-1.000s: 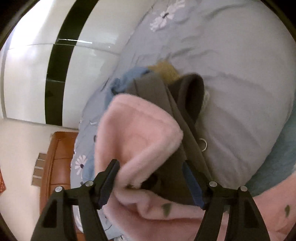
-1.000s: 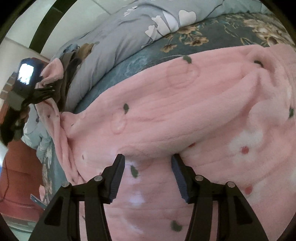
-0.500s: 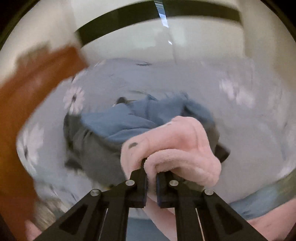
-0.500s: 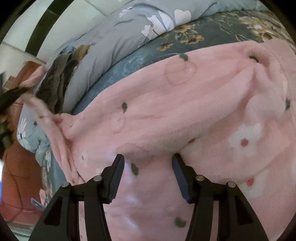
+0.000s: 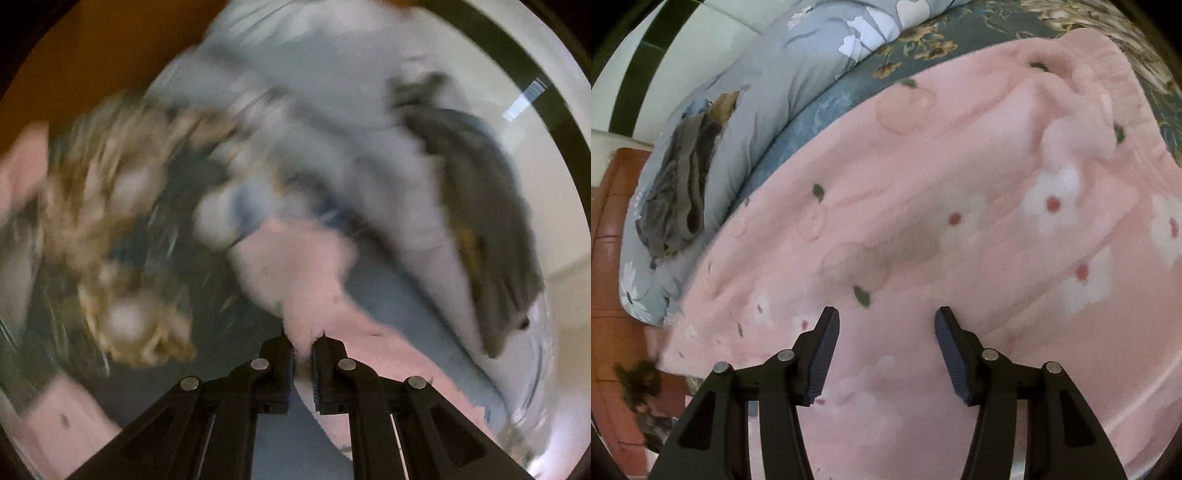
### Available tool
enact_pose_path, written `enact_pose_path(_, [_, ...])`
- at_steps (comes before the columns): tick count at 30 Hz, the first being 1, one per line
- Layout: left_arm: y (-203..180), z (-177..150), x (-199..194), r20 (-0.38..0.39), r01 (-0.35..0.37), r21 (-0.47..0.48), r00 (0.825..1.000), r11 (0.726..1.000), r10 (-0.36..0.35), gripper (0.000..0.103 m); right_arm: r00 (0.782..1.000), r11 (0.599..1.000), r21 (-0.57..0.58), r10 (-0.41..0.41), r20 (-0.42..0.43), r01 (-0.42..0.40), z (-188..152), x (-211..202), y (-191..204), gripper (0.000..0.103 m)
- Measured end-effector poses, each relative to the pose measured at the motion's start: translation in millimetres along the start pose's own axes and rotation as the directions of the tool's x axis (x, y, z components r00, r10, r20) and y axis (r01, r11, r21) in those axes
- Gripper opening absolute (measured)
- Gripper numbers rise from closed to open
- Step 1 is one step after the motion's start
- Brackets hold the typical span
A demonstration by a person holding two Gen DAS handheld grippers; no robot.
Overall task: Fold clothes
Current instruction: 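Grasp a pink garment corner with the left gripper and lift it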
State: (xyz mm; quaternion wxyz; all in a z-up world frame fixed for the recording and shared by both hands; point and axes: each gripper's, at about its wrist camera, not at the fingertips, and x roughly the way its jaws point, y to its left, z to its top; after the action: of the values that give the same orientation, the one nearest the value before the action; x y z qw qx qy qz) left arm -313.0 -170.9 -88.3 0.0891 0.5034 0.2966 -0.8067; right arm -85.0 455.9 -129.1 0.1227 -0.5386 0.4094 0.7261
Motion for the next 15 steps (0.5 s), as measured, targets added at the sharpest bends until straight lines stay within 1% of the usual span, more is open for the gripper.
enact_pose_path(2, [28.5,-9.7,16.6,-0.034,0.018,-0.103,0.999,0.995,-0.022,0.008,1.0,1.0,-0.001,-0.011,-0.016,0.011,-3.3,-1.4,5.7,0.055])
enact_pose_path(4, [46.0,-19.0,22.0,-0.048,0.047,-0.162,0.997,0.986,-0.056,0.008,0.999,1.0,-0.005,-0.022,-0.025,0.022,-6.4,-2.9,11.0,0.055])
enact_pose_path(5, [54.6,-23.7,24.5,-0.054,0.062,-0.191,0.996,0.98,-0.074,0.01,0.999,1.0,-0.008,-0.029,-0.027,0.029,-8.5,-3.0,13.1,0.055])
enact_pose_path(8, [72.9,-35.7,28.6,-0.083,0.096,-0.248,0.989,0.964,-0.12,0.012,0.998,0.999,-0.014,-0.048,-0.039,0.048,-14.0,-1.7,18.4,0.055])
enact_pose_path(9, [77.6,-38.0,29.1,-0.089,0.093,-0.256,0.989,0.962,-0.119,0.015,0.998,0.999,-0.012,-0.05,-0.044,0.05,-15.1,-0.6,19.3,0.055])
enact_pose_path(10, [82.2,-40.1,29.6,-0.094,0.089,-0.263,0.989,0.961,-0.117,0.016,0.997,0.999,-0.01,-0.052,-0.049,0.052,-16.2,0.5,20.3,0.055])
enact_pose_path(11, [83.4,-38.9,28.5,-0.091,0.044,-0.239,0.994,0.97,-0.068,0.021,0.997,0.998,-0.009,-0.055,-0.054,0.054,-17.0,1.4,21.2,0.055])
enact_pose_path(12, [84.3,-37.4,27.3,-0.086,-0.005,-0.212,0.996,0.977,-0.014,0.025,0.997,0.998,-0.01,-0.059,-0.056,0.059,-16.9,1.8,22.5,0.055])
enact_pose_path(13, [83.7,-35.5,25.9,-0.079,-0.04,-0.19,0.997,0.981,0.025,0.026,0.996,0.998,-0.012,-0.064,-0.058,0.063,-16.8,2.2,23.8,0.055])
enact_pose_path(15, [78.0,-28.4,25.8,-0.073,-0.039,-0.148,0.997,0.988,0.029,0.037,0.996,0.997,-0.019,-0.071,-0.061,0.07,-16.4,2.7,27.2,0.055])
